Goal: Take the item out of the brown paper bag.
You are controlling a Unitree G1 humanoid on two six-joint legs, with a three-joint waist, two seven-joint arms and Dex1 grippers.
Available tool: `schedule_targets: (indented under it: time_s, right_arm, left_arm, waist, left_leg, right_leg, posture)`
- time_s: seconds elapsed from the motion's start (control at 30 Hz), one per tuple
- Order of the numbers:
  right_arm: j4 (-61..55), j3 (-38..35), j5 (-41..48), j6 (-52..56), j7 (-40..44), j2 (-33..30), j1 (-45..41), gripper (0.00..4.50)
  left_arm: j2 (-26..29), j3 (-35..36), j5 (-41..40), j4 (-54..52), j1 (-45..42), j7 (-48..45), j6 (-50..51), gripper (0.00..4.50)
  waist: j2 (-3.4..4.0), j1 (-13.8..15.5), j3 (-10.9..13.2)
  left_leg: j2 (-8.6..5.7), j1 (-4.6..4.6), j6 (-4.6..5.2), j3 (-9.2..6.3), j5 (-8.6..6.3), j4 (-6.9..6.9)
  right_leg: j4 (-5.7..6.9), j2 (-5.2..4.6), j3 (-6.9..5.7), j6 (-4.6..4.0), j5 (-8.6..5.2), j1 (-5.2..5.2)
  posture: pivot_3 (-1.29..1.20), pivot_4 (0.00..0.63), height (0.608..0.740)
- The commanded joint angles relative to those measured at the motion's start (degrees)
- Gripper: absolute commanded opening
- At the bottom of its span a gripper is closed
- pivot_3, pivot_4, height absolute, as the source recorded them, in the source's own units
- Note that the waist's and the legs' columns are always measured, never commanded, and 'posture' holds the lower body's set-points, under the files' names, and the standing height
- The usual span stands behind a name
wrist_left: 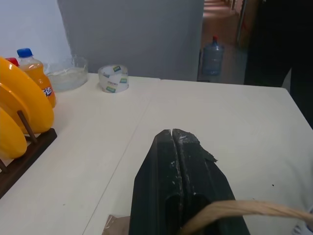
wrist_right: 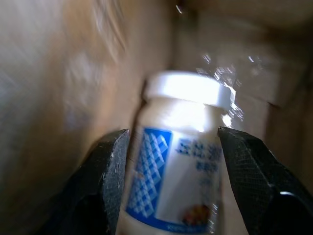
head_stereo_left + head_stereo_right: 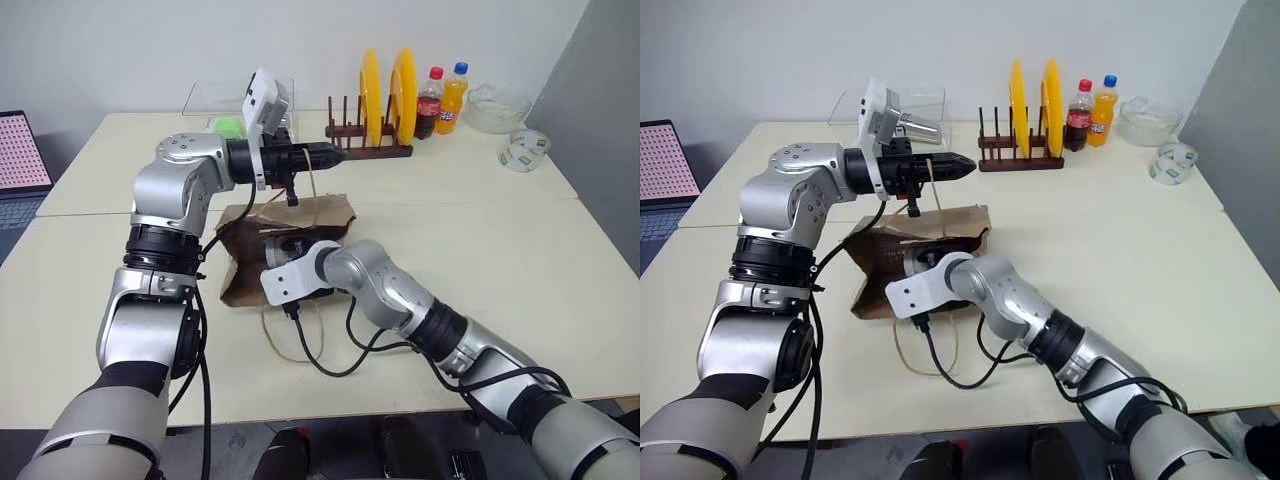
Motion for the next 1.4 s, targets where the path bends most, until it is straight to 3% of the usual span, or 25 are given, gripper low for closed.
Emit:
schedule_targets:
  time_s: [0.03,0.33,0.63,0.87,1.4]
  right_arm:
    - [3.66,-1.44,-0.51,-2.18,-2.64,-0.87,-1.59,3.03]
    - [7.58,-1.51,-0.14,-5.02,-4.21,-1.54,-1.13,3.03]
    - [7.8,-2.77,-0.15,-6.66,-5.63,-3.45,-1.32,3.03]
    - [8.29,-3.64,-1.53,-6.1,-10.03,-3.76,-1.82,3.03]
    - [-1.66,-6.36,2.22,-5.32,-6.36,-4.23,3.47,3.03]
  left_arm:
    - [0.81,1.35,-0.37,-1.63,-1.49,0.33,-0.34,0.0]
    - [3.48,3.06,-0.92,3.12,-3.44,-0.22,1.83,0.0]
    - [6.95,5.28,-3.21,13.99,-9.69,-4.98,11.56,0.0]
    - [6.16,4.55,-6.24,5.23,-7.38,-6.37,19.69,0.0]
    - [6.44,4.02,-13.03,-10.64,-1.72,-3.55,33.54,0.0]
  waist:
    - [0.0,-0.02,0.0]
    - [0.0,-0.12,-0.01]
    - [0.0,-0.2,-0.01]
    - [0.0,-0.25,-0.01]
    - [0.0,-0.31,0.0]
  left_leg:
    - [0.0,0.0,0.0,0.0,0.0,0.0]
    - [0.0,0.07,-0.01,0.0,0.01,0.0]
    - [-0.03,0.08,-0.02,-0.07,0.02,0.01]
    - [-0.02,0.07,-0.1,-0.09,0.06,-0.01]
    - [-0.02,0.04,-0.11,-0.1,0.06,-0.03]
  right_leg:
    - [0.0,0.0,0.0,0.0,0.0,0.0]
    - [0.05,0.01,0.01,0.0,0.0,0.04]
    - [0.05,0.01,-0.05,0.0,0.0,0.07]
    - [0.05,0.01,-0.05,0.0,0.0,0.05]
    - [0.03,0.01,-0.04,0.0,0.0,0.03]
  posture:
    - [0.0,0.15,0.74]
    - [0.0,0.15,0.74]
    - [0.0,0.15,0.74]
    - [0.0,0.15,0.74]
    - [0.0,0.15,0.74]
